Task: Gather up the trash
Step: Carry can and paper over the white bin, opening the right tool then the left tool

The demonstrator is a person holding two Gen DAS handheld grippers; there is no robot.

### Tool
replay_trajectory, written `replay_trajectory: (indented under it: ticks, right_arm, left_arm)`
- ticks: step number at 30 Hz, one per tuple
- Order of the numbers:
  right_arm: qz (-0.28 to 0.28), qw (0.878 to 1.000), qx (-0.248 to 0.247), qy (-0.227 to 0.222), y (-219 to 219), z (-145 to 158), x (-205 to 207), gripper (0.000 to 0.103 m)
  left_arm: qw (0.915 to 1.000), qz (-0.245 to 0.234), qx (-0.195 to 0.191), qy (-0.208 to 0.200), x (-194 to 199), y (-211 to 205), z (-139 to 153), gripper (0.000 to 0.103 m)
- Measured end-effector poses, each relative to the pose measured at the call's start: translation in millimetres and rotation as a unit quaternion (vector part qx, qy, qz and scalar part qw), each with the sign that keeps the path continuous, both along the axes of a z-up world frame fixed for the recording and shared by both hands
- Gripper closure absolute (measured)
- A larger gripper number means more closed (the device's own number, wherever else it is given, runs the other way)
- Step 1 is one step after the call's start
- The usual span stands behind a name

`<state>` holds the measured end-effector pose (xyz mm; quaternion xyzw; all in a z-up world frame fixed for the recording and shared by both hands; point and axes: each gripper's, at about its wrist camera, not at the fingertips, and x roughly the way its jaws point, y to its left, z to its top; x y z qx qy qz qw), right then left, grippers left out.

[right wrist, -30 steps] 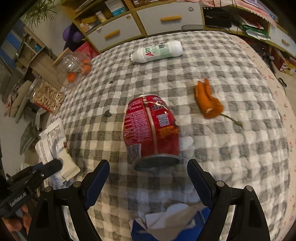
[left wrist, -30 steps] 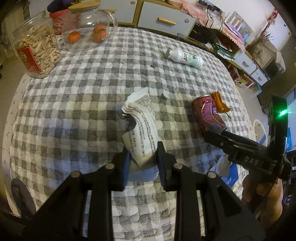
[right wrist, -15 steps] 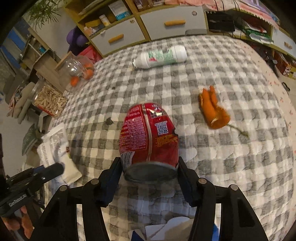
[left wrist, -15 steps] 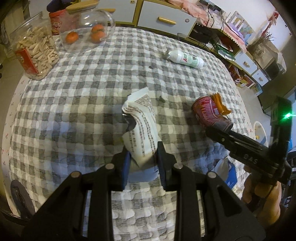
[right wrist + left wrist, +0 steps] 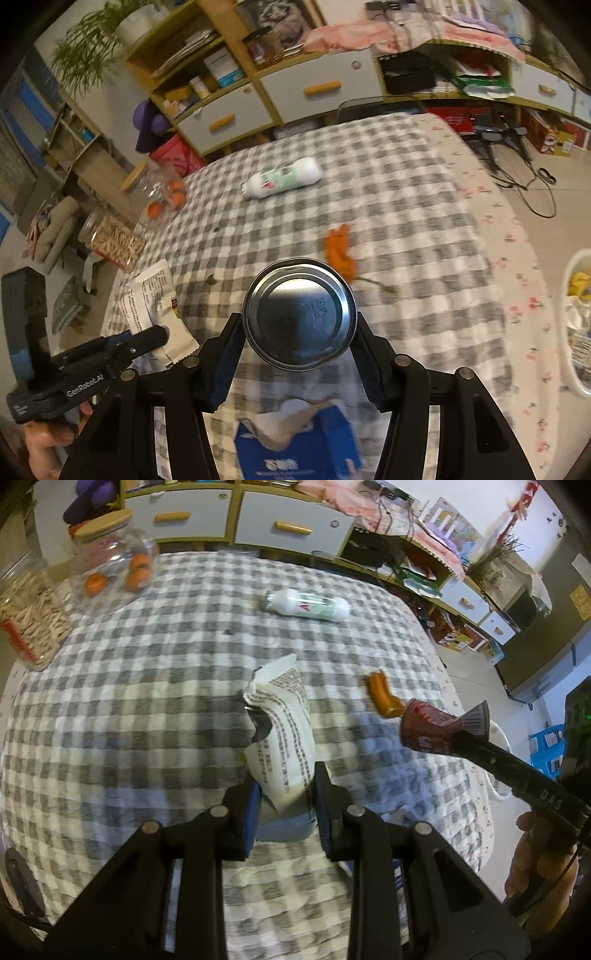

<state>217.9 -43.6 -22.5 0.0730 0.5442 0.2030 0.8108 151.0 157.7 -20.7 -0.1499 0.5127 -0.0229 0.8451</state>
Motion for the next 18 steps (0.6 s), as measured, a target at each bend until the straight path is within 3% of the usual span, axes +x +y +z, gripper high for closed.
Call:
replay_trajectory:
  ticks: [18]
  right_arm:
    - [-0.139,0.99,-0.022,-0.013,-158.7,34.9,-7.0,0.045]
  left_arm:
    - [0.9974,-0.069,-0.009,-0.019,24.8,-103.5,3.2,0.074]
